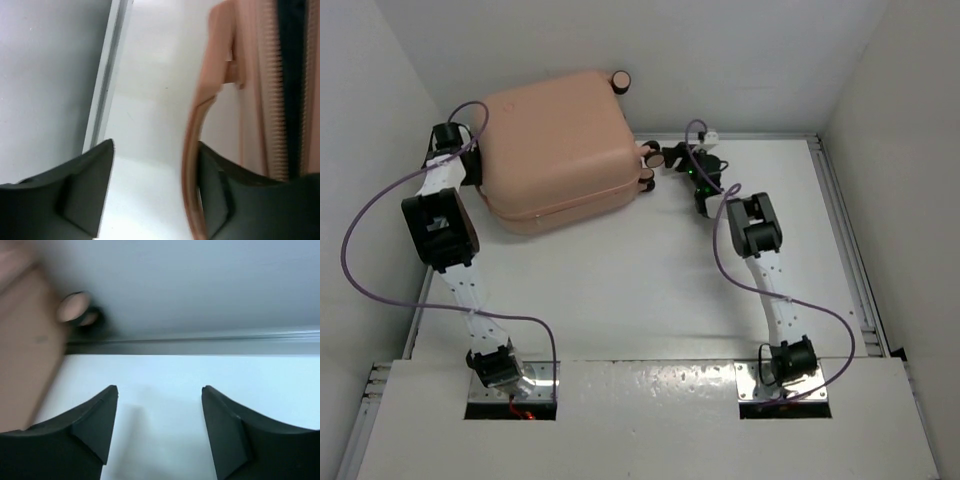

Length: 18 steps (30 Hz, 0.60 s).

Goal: Pack the luggage

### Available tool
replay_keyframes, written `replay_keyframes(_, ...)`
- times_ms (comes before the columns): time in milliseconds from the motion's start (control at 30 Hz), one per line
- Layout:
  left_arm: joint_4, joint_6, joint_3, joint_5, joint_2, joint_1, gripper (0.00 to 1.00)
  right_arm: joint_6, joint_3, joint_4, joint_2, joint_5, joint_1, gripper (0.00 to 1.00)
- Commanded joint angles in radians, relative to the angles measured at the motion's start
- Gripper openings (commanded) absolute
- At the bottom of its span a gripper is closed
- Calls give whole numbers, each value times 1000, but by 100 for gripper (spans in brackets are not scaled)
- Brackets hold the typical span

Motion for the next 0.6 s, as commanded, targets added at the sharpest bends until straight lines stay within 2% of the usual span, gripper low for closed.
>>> replay_keyframes(0,199,139,-90,117,-23,-263,73,-50,-136,59,-193,121,-64,68)
replay_keyframes(67,213,96,-127,80,-63,-236,83,-84,-251,65,-253,121,-84,68)
replay_keyframes(100,224,50,-136,37,-107,-218,87,-91,-277,74,-294,113,-89,68)
replay_keyframes(167,235,14,-168,36,-183,-198,92,-127,-375,88,-380,80,-110,71)
replay_keyframes(300,255,-9,-207,-26,-293,-184,95,-171,-523,87,-527,12,-135,72)
replay_keyframes(367,270,-9,-231,-60,-396,-175,95,-182,-584,73,-572,-20,-139,72)
replay_keyframes(400,293,-9,-242,-113,-468,-174,95,-180,-624,56,-647,-34,-135,72)
replay_keyframes(433,310,-9,-256,-153,-468,-184,97,-185,-639,36,-669,-45,-136,72)
replay_keyframes(567,385,89,-265,-289,-606,-204,99,-211,-750,-33,-815,-92,-133,70)
